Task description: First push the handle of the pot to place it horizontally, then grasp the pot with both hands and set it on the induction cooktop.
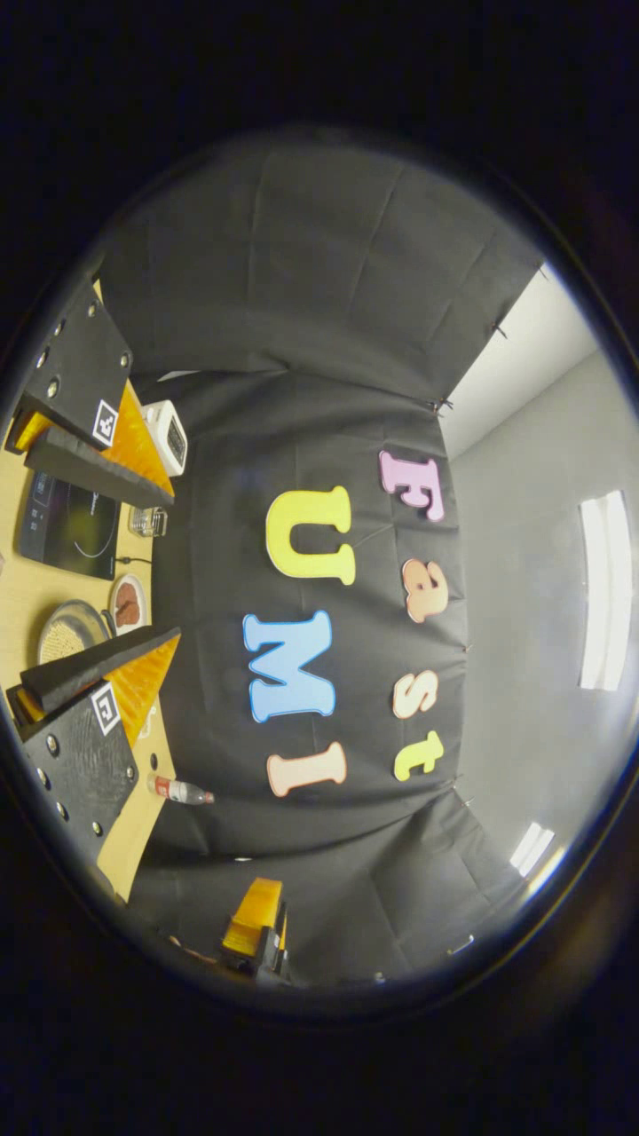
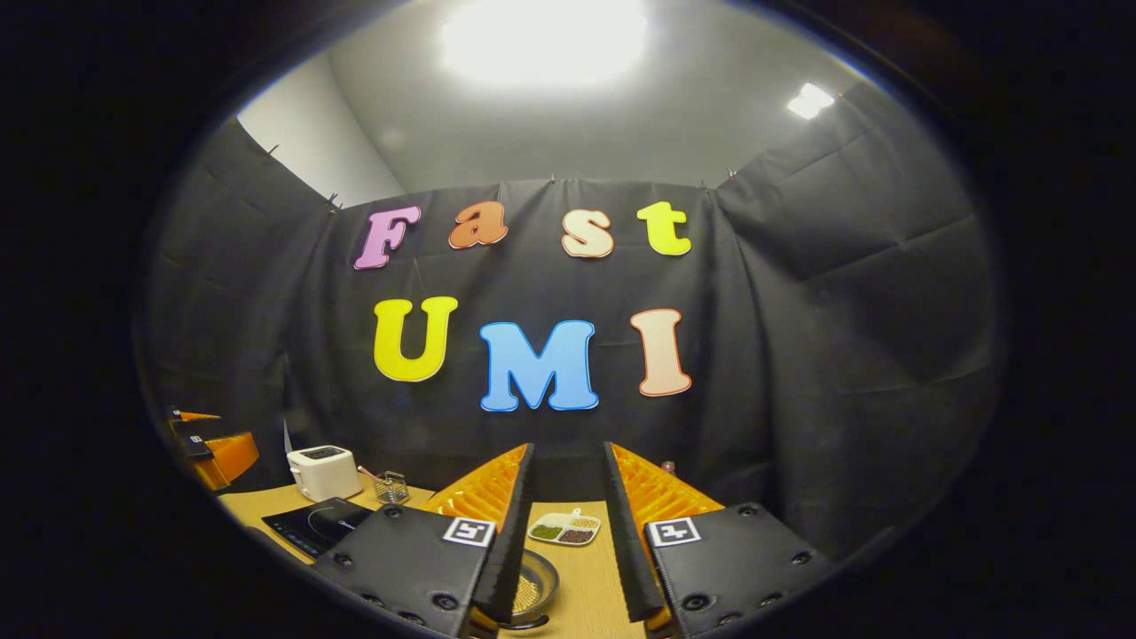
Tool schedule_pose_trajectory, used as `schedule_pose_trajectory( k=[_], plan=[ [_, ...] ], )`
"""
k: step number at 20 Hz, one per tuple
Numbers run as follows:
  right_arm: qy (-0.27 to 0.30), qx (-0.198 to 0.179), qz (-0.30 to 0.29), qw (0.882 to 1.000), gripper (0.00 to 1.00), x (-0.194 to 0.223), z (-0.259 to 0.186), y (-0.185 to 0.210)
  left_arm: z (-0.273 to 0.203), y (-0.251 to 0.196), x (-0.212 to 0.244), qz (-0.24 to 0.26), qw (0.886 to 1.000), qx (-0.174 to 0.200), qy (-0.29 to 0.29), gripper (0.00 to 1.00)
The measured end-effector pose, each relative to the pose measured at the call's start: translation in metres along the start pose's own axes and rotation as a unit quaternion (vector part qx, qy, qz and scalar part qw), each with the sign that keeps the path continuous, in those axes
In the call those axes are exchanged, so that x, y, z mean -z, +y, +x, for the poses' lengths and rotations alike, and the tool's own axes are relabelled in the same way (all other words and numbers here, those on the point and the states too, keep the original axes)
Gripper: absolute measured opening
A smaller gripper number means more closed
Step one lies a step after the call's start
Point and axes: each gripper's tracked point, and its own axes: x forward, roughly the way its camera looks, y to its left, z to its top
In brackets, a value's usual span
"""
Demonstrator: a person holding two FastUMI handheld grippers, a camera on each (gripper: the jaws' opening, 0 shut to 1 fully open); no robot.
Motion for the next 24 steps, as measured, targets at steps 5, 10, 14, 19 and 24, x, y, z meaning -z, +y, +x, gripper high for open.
schedule_pose_trajectory(
  k=[5, 10, 14, 19, 24],
  plan=[
    [0.007, -0.016, -0.009, 1.000, 0.13, 0.004, 0.000, 0.016, 0.000, 0.012, -0.003, 0.007, 1.000, -0.005, -0.008, 0.78],
    [0.051, -0.065, -0.005, 0.997, 0.02, 0.037, 0.001, 0.053, -0.002, 0.033, -0.002, 0.003, 1.000, -0.014, -0.012, 0.78],
    [0.146, -0.116, 0.001, 0.982, 0.00, 0.096, -0.004, 0.085, 0.000, 0.055, 0.007, 0.003, 1.000, -0.020, -0.005, 0.78],
    [0.242, -0.127, -0.017, 0.962, 0.02, 0.167, -0.019, 0.102, 0.002, 0.086, 0.020, 0.004, 1.000, -0.027, 0.002, 0.78],
    [0.309, -0.154, -0.021, 0.938, 0.02, 0.217, -0.037, 0.127, 0.001, 0.123, 0.044, -0.010, 0.999, -0.038, 0.024, 0.78]
  ],
)
